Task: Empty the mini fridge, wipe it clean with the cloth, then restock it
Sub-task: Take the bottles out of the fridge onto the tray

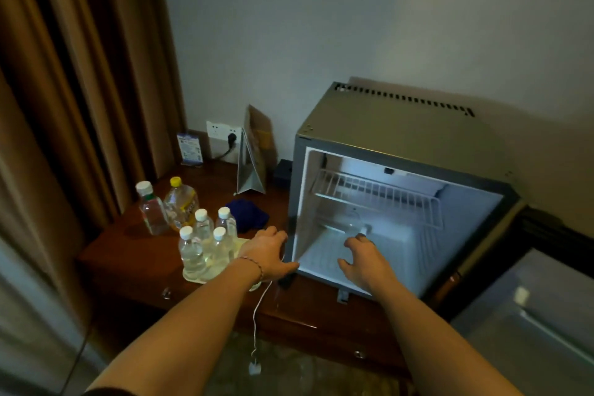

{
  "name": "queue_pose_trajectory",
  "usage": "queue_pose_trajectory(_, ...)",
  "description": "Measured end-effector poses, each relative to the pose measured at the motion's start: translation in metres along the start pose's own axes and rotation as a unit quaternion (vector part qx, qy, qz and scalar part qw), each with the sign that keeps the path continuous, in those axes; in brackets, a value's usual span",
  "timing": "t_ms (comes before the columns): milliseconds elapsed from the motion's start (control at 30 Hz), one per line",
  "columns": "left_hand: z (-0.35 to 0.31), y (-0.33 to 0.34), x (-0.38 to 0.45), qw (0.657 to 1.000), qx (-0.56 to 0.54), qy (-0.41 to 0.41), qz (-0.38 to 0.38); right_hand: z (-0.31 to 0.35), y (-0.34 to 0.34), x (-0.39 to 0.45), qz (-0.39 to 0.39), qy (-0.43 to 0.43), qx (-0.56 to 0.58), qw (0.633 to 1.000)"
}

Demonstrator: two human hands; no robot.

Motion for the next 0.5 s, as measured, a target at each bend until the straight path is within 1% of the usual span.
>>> queue_pose_trajectory(167, -0.02, 0.016, 0.02, 0.999, 0.013, 0.024, 0.017, -0.032, 0.002, 0.003, -0.006, 0.041, -0.017, 0.999)
queue_pose_trajectory(300, -0.035, 0.039, 0.043, 0.998, 0.037, 0.042, 0.032, -0.058, 0.012, 0.023, -0.019, 0.057, -0.022, 0.998)
queue_pose_trajectory(400, -0.05, 0.063, 0.06, 0.997, 0.039, 0.051, 0.034, -0.081, 0.033, 0.044, 0.002, 0.082, -0.025, 0.996)
queue_pose_trajectory(500, -0.055, 0.083, 0.087, 0.997, 0.039, 0.051, 0.034, -0.096, 0.048, 0.075, -0.028, 0.066, -0.007, 0.997)
Point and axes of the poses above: each hand's wrist, its own x-axis towards the middle knuckle, its own y-axis out of the palm, z = x × y, the point moved 10 cm from there along x, towards the middle knuckle, and after that the axes turned 12 degrees about y, right-handed, at the moved point
